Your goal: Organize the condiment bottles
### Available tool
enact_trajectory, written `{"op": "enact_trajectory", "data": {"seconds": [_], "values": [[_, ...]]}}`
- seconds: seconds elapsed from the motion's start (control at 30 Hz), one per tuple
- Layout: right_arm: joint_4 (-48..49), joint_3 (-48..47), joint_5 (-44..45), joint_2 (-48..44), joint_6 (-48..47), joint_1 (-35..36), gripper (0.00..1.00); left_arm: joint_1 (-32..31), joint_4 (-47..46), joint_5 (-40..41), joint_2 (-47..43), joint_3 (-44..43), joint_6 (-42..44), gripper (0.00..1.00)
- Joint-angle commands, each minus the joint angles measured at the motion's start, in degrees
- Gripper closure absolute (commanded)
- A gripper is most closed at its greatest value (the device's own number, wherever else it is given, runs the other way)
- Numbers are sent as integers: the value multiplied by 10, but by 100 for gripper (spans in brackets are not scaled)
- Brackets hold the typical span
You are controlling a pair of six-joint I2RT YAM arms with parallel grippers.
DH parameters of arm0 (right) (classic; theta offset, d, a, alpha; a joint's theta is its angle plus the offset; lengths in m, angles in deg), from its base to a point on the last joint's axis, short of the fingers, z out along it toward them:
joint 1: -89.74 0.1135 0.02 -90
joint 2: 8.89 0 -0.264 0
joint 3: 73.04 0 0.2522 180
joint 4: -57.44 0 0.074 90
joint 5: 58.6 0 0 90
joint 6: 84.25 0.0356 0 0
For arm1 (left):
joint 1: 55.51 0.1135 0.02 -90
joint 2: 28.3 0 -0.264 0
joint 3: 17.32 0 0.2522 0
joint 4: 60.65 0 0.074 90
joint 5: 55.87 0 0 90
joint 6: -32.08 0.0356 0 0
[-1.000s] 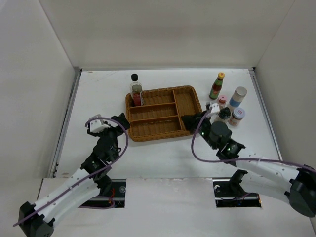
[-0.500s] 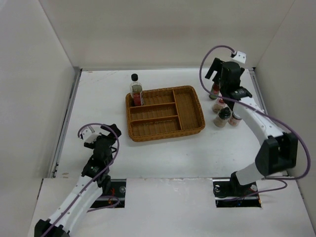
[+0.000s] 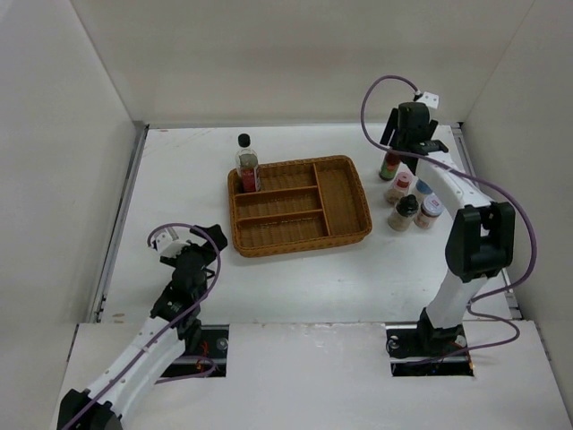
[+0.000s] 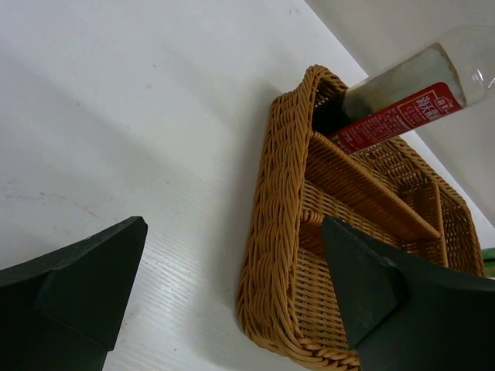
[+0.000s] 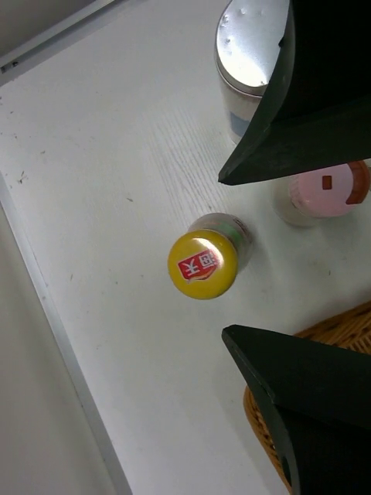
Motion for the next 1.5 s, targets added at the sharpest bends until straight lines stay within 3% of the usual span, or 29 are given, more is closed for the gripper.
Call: {"op": "enact_trajectory", "data": {"seconds": [0.0, 0.2, 0.3, 0.43, 0.7, 0.97, 1.1, 1.47], "values": [[12, -44, -5, 20, -17, -5, 22, 1, -44, 2, 8, 10, -5, 0], [20, -73, 0, 57, -46, -4, 38, 6, -48, -5, 13, 10, 0, 0], [27, -74, 8, 60, -46, -5, 59, 10, -52, -5, 19, 11, 0, 0], [52, -66, 33, 37, -58, -4, 72, 10, -57, -7, 19, 12, 1, 0], [87, -82, 64, -63, -126, 38, 74, 12, -70, -12, 32, 14, 4, 0], [112, -40, 18, -130, -104, 141, 74, 17, -74, -17, 35, 15, 4, 0], [153, -33, -23, -114, -85, 209, 74, 17, -74, -24, 32, 15, 4, 0], [150, -184, -50, 33, -71, 317, 74, 16, -73, -27, 29, 17, 5, 0]]}}
